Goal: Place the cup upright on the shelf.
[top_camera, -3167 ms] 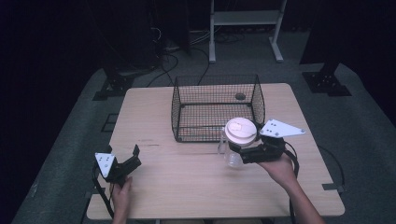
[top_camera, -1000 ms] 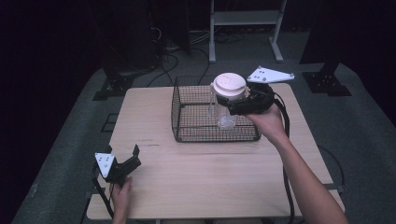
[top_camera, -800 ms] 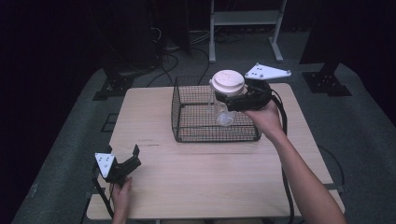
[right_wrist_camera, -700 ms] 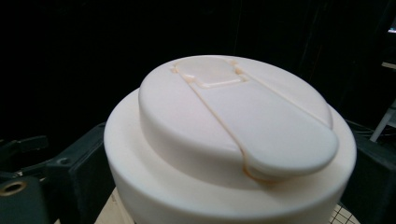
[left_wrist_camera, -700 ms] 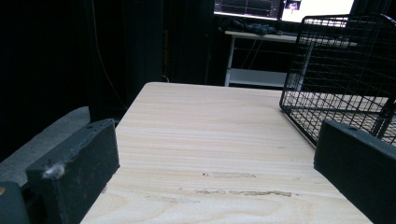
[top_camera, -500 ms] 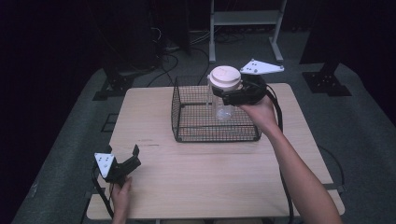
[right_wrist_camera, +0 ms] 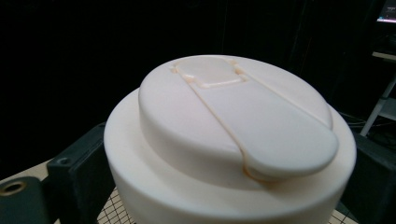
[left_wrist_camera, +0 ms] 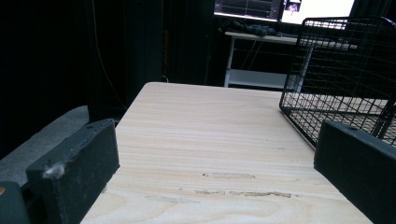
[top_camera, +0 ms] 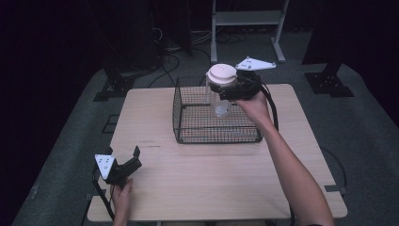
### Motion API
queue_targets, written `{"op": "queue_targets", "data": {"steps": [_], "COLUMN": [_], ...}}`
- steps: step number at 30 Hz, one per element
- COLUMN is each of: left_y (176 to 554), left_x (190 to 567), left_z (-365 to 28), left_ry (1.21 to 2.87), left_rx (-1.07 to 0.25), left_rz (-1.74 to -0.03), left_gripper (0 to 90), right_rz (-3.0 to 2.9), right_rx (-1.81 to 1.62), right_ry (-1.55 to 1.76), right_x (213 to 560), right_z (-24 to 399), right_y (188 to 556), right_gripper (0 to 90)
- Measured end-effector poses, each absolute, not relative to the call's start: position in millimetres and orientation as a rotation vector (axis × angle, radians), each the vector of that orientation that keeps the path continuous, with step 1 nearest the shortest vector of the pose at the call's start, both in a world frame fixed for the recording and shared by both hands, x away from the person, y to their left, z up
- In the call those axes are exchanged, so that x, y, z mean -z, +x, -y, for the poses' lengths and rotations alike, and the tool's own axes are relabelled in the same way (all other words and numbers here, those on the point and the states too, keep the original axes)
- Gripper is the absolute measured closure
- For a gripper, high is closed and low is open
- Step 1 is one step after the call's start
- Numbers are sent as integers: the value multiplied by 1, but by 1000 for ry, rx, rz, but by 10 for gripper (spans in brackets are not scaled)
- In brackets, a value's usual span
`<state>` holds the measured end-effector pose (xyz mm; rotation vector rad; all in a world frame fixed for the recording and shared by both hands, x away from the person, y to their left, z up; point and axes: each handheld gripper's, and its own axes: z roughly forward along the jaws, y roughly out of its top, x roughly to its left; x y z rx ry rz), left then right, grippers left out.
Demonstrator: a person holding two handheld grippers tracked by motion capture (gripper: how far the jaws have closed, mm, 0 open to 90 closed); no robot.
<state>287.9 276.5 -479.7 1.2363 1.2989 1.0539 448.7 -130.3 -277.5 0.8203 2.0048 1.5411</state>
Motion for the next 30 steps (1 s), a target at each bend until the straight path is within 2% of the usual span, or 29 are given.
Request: {"op": "queue_targets", "data": {"steps": [30], "left_y": [288], "left_x": [480], "left_z": [-277], "left_ry": [1234], "left_rx": [-1054], "left_rz": [-1297], "left_gripper": [0], "right_rz": [-2048], "right_rx": [-1526], "right_ry": [895], "right_x": [326], "right_z": [108], "right_y": [489], "right_gripper": [45]}}
